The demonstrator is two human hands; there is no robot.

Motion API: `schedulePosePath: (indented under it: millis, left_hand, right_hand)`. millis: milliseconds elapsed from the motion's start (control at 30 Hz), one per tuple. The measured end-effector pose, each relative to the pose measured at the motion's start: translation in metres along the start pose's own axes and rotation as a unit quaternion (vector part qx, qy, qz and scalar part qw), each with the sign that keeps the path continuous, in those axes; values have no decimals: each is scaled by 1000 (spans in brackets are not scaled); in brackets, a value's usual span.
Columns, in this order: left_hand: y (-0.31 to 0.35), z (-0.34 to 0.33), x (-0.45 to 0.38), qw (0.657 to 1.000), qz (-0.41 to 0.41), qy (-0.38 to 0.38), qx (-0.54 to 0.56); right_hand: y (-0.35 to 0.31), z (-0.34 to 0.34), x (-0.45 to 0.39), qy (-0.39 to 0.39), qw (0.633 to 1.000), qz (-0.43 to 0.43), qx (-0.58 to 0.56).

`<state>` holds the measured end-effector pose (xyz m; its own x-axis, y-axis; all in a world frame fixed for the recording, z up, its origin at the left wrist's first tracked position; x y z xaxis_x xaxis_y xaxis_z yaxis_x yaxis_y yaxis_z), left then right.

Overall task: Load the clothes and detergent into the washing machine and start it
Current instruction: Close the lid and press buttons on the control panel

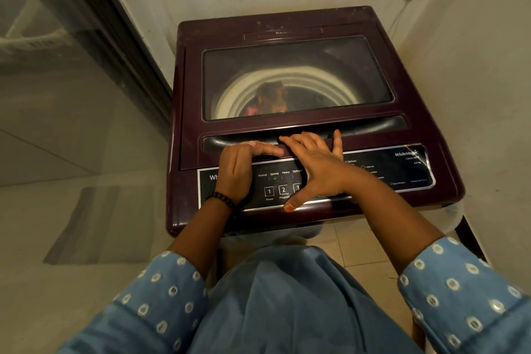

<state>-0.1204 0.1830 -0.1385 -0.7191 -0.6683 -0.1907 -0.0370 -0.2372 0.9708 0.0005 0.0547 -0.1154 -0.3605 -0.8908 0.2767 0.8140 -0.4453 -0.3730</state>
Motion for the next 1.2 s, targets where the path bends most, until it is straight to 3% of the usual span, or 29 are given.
schedulePosePath:
  millis: [333,500,733,933,1200]
  left_hand:
    - [-1,-1,4,999,-13,-10,-38]
    - [4,-7,3,1000,18,-8,11]
    - [16,-55,-7,993,16,-110,26]
    - [23,-98,-19,985,31,-171,3]
    - [17,-104,-22,984,-9,-176,-22]
  right_hand:
    - [15,6,7,31,999,20,11]
    - [65,28,29,72,996,-60,-14]
    - [108,36,42,99,984,-67,-131]
    - [113,37,43,118,979,-64,-150]
    - [115,32,43,144,978,-59,-142]
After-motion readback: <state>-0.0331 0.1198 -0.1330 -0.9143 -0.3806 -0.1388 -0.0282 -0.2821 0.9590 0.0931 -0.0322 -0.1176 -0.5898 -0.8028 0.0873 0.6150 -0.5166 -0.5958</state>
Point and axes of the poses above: each hand's wrist, its own x-axis away from the middle knuckle, its own z-axis out of the back of the hand, y = z × x, the point moved 2 cm from there along -x, towards the middle knuckle, and after that the axes turned 8 degrees about y, right-handed, at the moved point
